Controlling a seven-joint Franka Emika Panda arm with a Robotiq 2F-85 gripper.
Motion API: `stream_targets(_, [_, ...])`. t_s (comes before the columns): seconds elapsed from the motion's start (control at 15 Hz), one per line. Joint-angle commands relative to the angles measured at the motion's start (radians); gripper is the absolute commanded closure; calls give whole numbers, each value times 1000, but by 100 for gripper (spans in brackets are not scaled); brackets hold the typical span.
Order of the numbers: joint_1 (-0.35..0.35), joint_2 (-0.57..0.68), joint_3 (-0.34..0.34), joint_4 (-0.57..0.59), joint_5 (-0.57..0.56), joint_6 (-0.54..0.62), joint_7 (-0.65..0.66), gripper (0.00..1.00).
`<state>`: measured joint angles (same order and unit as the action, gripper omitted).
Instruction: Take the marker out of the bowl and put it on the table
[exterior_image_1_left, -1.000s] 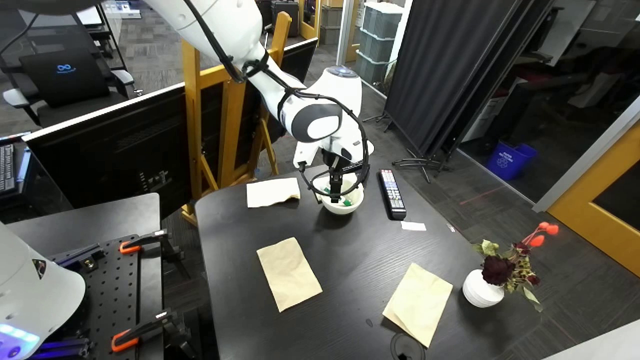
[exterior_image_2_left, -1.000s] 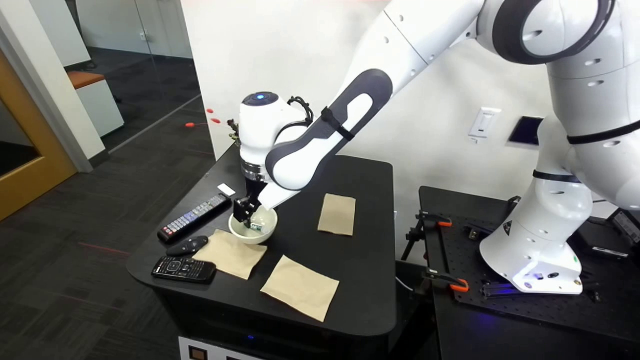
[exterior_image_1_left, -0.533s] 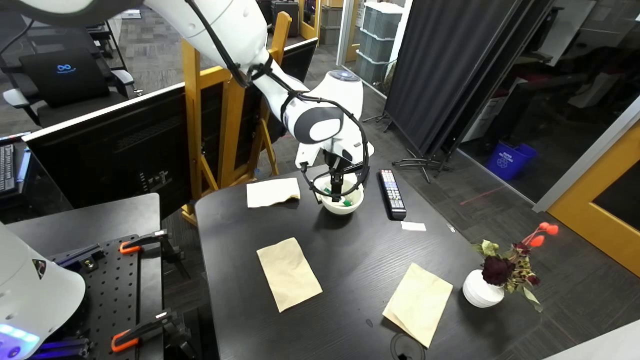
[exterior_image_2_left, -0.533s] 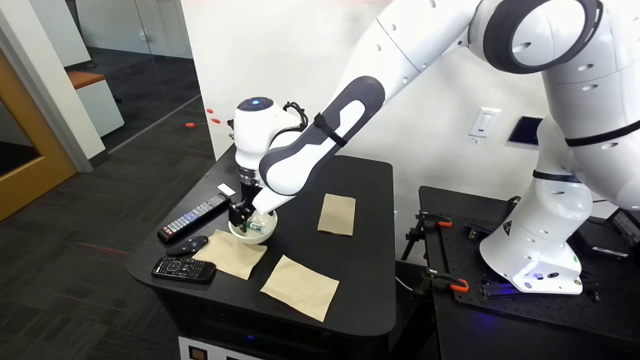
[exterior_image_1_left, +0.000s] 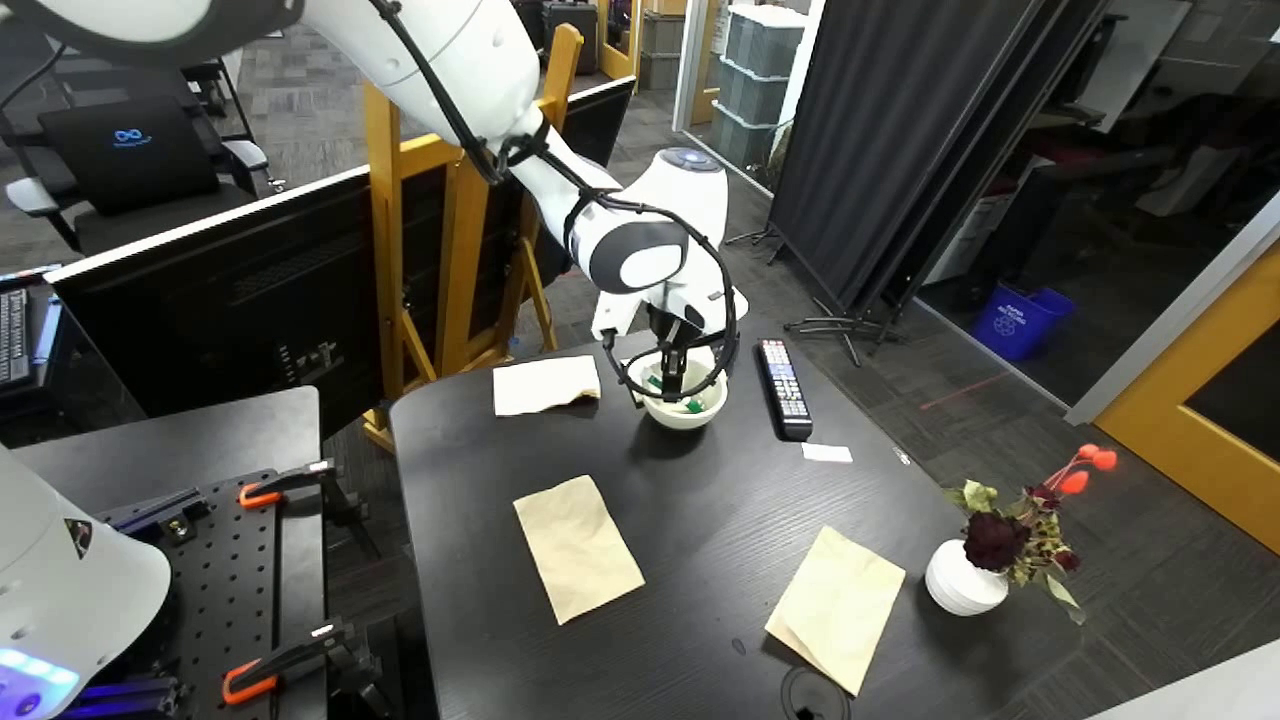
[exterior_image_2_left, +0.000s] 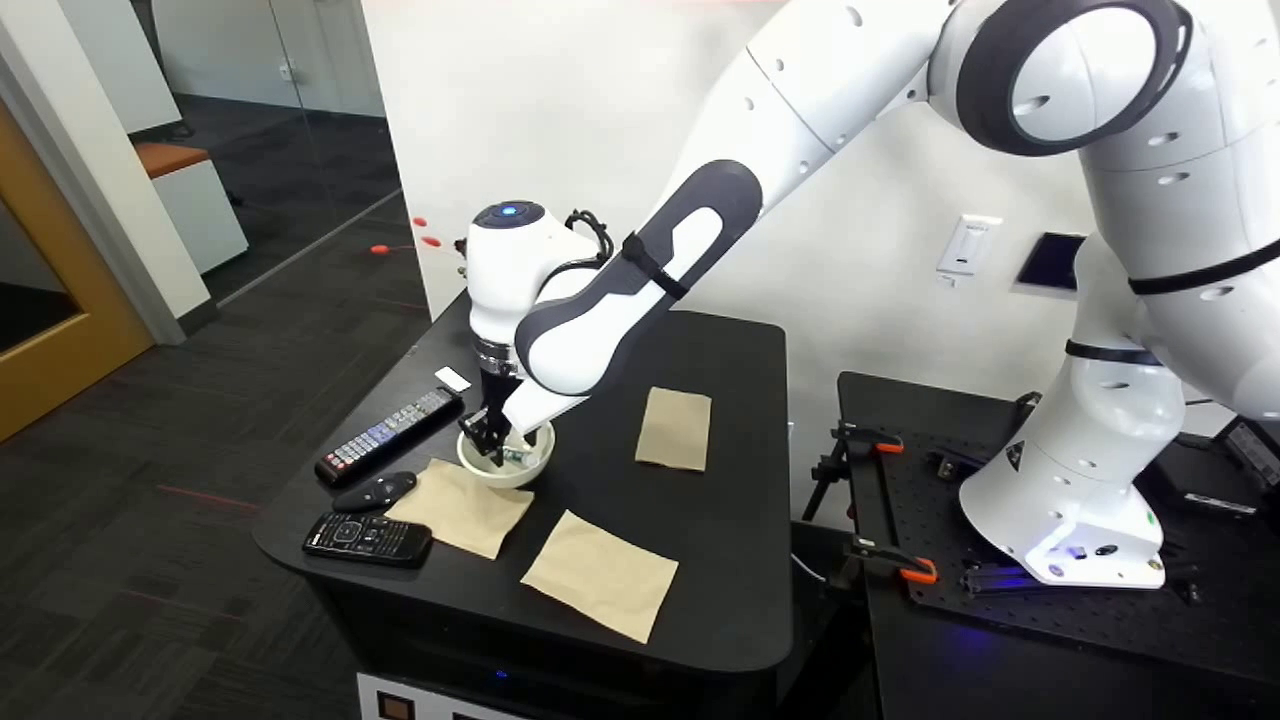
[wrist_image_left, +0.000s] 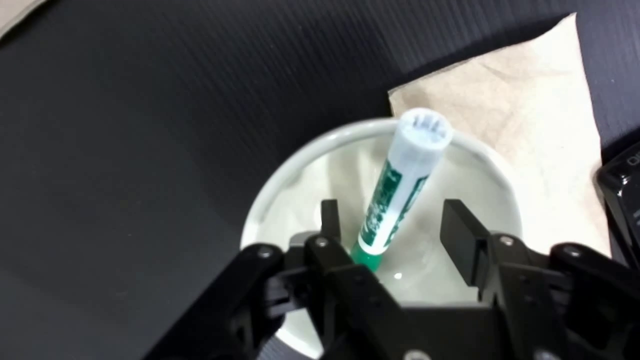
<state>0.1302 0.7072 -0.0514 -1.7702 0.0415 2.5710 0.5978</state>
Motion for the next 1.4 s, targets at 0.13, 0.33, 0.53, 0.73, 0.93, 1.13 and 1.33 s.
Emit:
stream_targets(0.13, [7, 20, -11, 27, 35, -22, -14, 77])
stream_targets(0.33, [6, 18, -13, 29, 39, -25, -13, 99])
stream_targets(0.53, [1, -4, -13, 30, 46, -21, -15, 95])
stream_targets(0.73, [-2, -41, -7, 21, 55, -10, -21, 95])
stream_targets(0.93, [-5, -109, 4, -23, 59, 6, -43, 95])
stream_targets(1.13, [-5, -194, -2, -81, 50, 36, -54, 95])
stream_targets(1.33, [5, -285, -39, -154, 11, 85, -49, 95])
